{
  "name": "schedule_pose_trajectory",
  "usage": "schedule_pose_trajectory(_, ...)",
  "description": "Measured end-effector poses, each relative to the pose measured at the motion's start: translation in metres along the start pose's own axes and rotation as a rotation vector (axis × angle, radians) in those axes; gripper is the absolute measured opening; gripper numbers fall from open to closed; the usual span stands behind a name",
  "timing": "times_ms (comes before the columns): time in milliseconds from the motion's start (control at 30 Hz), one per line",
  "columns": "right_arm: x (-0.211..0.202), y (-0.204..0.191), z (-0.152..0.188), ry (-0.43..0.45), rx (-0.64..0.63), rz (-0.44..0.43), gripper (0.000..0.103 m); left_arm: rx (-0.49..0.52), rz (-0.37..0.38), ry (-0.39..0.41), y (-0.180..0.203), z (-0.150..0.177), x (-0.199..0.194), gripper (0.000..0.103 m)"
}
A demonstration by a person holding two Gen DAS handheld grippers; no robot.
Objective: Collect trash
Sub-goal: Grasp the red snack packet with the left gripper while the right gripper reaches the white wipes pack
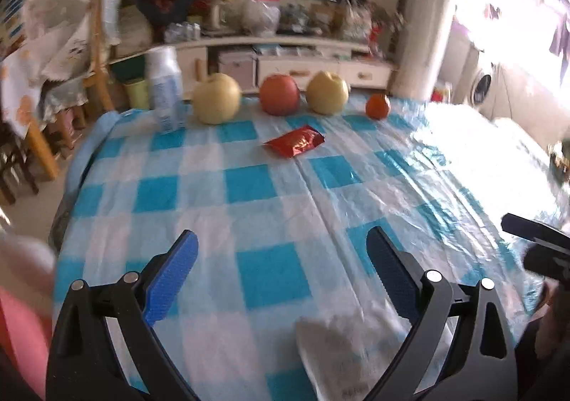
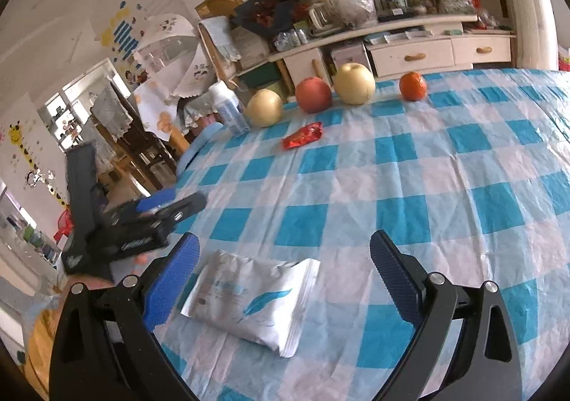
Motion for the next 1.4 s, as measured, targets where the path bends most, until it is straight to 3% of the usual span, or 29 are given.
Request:
schedule_pose_trajectory(167,0.011,0.002,-0.001,-0.044,0.015,-0.045,0.095,0.115,-0.020,-0.103,0.010,-0.037,0.063,0.096)
schedule_pose_trajectory(400,0.022,0.007,0.003,-0.090,0.051,-0.087,0.095,0.153,0.029,-0.162,0.016,-0.078,0.130,0.096)
schedule_pose_trajectory(767,0.031,0.017,0.011,-0.157,0.131,-0.136,0.095,0.182,-0.003,-0.267,-0.008,-0.088,0.192,0.095)
schedule_pose_trajectory(867,0.030,0.014,0.011,-0.159,0.120,-0.131,0.095,0.141,0.066,-0.261,-0.008,-0.089,0.197,0.083)
schedule_pose_trajectory(1167,0.037,0.007,0.019,-0.208,0.065,-0.119,0.095,0.128,0.072,-0.229,-0.001,-0.088,0.195,0.062)
schedule_pose_trajectory(1300,0.045,0.000,0.027,-0.251,0.006,-0.115,0.095,0.116,0.061,-0.222,0.003,-0.082,0.187,0.044)
schedule_pose_trajectory(1400,0.046,-0.005,0.031,-0.256,-0.043,-0.105,0.095,0.090,0.047,-0.211,0.004,-0.077,0.179,0.042)
Point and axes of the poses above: each gripper's, at about its wrist camera, not at the fingertips, and x roughly the way its jaws point, y to its right, z to its underside, the point moved 8 cm from there along x, roughly the way its jaws point, and after that the axes turned 10 degrees about z, right-handed, at the moved point
